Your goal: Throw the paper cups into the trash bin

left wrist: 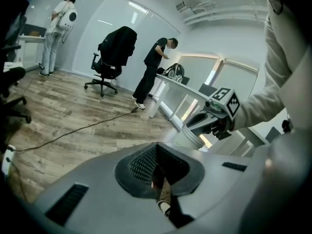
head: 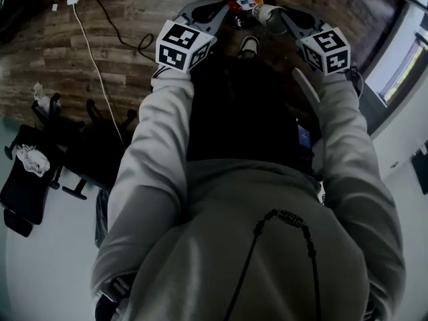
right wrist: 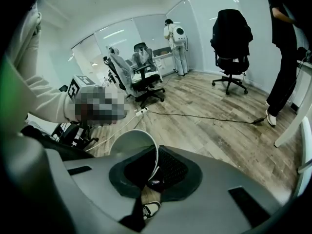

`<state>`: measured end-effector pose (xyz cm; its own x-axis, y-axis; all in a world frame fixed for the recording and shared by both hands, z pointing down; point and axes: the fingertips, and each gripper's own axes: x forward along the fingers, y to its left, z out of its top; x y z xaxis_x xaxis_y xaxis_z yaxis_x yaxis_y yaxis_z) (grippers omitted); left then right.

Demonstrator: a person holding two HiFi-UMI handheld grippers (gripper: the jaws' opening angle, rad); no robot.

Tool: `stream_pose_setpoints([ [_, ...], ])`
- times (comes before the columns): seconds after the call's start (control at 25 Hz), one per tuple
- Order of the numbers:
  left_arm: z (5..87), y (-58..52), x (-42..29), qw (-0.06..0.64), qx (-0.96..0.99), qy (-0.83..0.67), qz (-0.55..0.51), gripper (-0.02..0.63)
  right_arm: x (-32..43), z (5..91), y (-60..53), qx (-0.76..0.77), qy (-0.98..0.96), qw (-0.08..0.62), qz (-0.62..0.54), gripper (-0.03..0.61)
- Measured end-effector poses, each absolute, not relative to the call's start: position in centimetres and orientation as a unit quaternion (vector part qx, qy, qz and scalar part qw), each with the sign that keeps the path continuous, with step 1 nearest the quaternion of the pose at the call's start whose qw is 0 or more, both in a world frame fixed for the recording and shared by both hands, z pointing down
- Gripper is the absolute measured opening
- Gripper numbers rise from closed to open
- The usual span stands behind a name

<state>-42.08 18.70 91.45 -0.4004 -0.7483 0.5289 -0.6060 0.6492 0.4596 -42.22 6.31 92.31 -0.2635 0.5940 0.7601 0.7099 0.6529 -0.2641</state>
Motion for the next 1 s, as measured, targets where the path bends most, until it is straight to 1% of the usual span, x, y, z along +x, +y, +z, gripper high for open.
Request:
stream_pose_setpoints([
  [0.12,97.1,18.9,-41.9,0.368,0.426,-0.818,-0.115,0.002,-42.4,97.6,5.9,-0.413,-0.788,0.451,-0.070,0.041],
  [0.24,102.0,19.1,-42.5,0.379,0.426,-0.816,-0.098,0.002,-42.8,102.1,6.1,-0.417,-0.784,0.454,-0.073,0.041],
  [0.4,106.1,18.9,-43.1,0.379,0.430,-0.813,-0.107,0.002,-42.8,108.0,6.2,-0.421,-0.774,0.466,-0.077,0.041],
  [0.52,108.5,19.2,-42.5,0.394,0.430,-0.805,-0.115,0.002,-42.0,112.2,6.1,-0.424,-0.761,0.485,-0.073,0.041],
  [0.68,109.8,18.5,-41.3,0.390,0.444,-0.801,-0.098,0.002,-41.7,116.2,6.1,-0.420,-0.754,0.500,-0.074,0.041],
  [0.84,110.1,17.8,-40.8,0.379,0.467,-0.797,-0.056,0.002,-41.0,117.5,6.7,-0.407,-0.751,0.519,-0.040,0.041],
  [0.88,110.1,17.7,-41.1,0.379,0.468,-0.797,-0.054,0.002,-41.1,117.7,6.7,-0.403,-0.750,0.523,-0.037,0.046],
  [1.0,109.7,18.0,-41.4,0.377,0.459,-0.802,-0.063,0.002,-40.9,118.0,5.8,-0.390,-0.752,0.529,-0.046,0.087],
])
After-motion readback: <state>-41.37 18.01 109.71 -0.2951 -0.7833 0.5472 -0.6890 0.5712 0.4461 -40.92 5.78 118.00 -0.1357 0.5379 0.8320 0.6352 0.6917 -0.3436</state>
